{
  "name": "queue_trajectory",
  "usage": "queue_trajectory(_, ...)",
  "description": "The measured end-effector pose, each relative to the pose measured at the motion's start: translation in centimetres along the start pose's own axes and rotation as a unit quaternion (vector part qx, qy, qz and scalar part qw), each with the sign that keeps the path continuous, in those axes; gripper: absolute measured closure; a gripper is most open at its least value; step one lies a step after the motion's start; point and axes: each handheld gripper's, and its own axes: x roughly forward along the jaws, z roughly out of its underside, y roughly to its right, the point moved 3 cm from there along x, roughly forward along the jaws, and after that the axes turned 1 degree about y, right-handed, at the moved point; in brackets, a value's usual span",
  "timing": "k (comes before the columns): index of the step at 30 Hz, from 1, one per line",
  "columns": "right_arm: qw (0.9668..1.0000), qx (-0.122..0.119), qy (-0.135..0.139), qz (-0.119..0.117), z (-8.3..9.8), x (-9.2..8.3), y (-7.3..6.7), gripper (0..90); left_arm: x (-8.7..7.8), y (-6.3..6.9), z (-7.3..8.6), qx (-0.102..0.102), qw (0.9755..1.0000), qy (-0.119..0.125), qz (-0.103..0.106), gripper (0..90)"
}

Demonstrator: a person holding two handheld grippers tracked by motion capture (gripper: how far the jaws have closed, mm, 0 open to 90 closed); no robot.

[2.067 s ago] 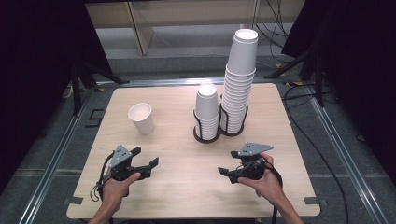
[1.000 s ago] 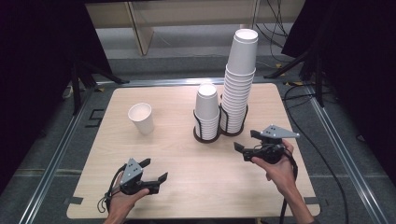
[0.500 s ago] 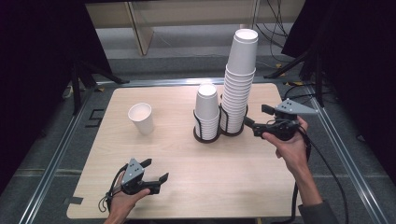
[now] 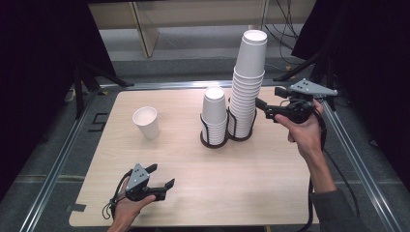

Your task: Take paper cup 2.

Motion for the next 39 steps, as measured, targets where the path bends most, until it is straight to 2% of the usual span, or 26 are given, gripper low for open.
queue_trajectory(3, 1.0, 0.002, 0.002, -0.004, -0.6, 0.2, 0.0, 15.5, -0.1, -0.1, 0.0, 0.005, 1.0, -0.005, 0.001, 14.5)
queue_trajectory(4, 1.0, 0.002, 0.003, 0.002, -1.4, 0.4, -0.1, 15.4, -0.1, -0.1, 0.0, 0.005, 1.0, -0.004, 0.001, 14.5)
queue_trajectory(5, 0.9999, -0.012, 0.01, 0.003, -1.7, 0.5, 0.1, 15.5, -0.1, -0.1, 0.0, 0.006, 1.0, -0.005, 0.002, 14.5)
queue_trajectory(9, 0.9999, -0.005, 0.008, 0.004, -2.9, 1.1, 0.1, 15.4, 0.0, 0.0, 0.0, 0.006, 1.0, -0.004, 0.003, 14.5)
queue_trajectory(10, 0.9998, -0.013, 0.01, 0.009, -3.3, 1.2, 0.2, 15.4, 0.0, 0.0, 0.0, 0.007, 0.9999, -0.009, 0.005, 14.5)
queue_trajectory(12, 0.9999, -0.006, 0.011, 0.01, -3.6, 1.3, 0.2, 15.4, -0.1, 0.0, 0.0, 0.01, 0.9999, -0.011, 0.004, 14.5)
queue_trajectory(14, 0.9998, -0.012, 0.006, 0.014, -4.5, 1.6, 0.3, 15.5, 0.0, 0.2, 0.0, 0.01, 0.9998, -0.016, 0.006, 14.5)
queue_trajectory(17, 0.9997, -0.012, 0.009, 0.019, -5.3, 2.0, 0.6, 15.4, 0.1, 0.3, 0.1, 0.01, 0.9998, -0.01, 0.013, 14.5)
queue_trajectory(24, 0.9999, -0.009, 0.008, 0.011, -6.1, 2.9, 0.8, 15.4, 0.2, 0.4, 0.1, 0.007, 0.9999, -0.006, 0.013, 14.5)
queue_trajectory(25, 0.9998, -0.011, 0.006, 0.013, -6.2, 3.1, 0.9, 15.4, 0.0, 0.1, 0.1, 0.023, 0.9995, -0.019, 0.009, 14.5)
queue_trajectory(26, 0.9997, -0.015, 0.005, 0.016, -6.4, 3.2, 0.9, 15.4, 0.0, 0.1, 0.1, 0.023, 0.9995, -0.02, 0.009, 14.5)
queue_trajectory(28, 0.9998, -0.011, 0.001, 0.019, -6.9, 3.8, 0.9, 15.3, 0.1, 0.3, 0.1, 0.01, 0.9998, -0.008, 0.014, 14.5)
queue_trajectory(30, 0.9996, -0.013, 0.005, 0.023, -7.3, 4.3, 1.1, 15.3, 0.2, 0.4, 0.0, 0.007, 0.9999, -0.006, 0.014, 14.5)
queue_trajectory(38, 0.9997, -0.012, 0.002, 0.019, -7.9, 6.1, 1.2, 15.3, 0.2, 0.4, 0.0, 0.008, 0.9998, -0.006, 0.017, 14.5)
queue_trajectory(39, 0.9997, -0.014, -0.002, 0.019, -8.1, 6.5, 1.1, 14.6, 0.0, 0.4, 0.0, 0.014, 0.9997, -0.016, 0.014, 14.5)
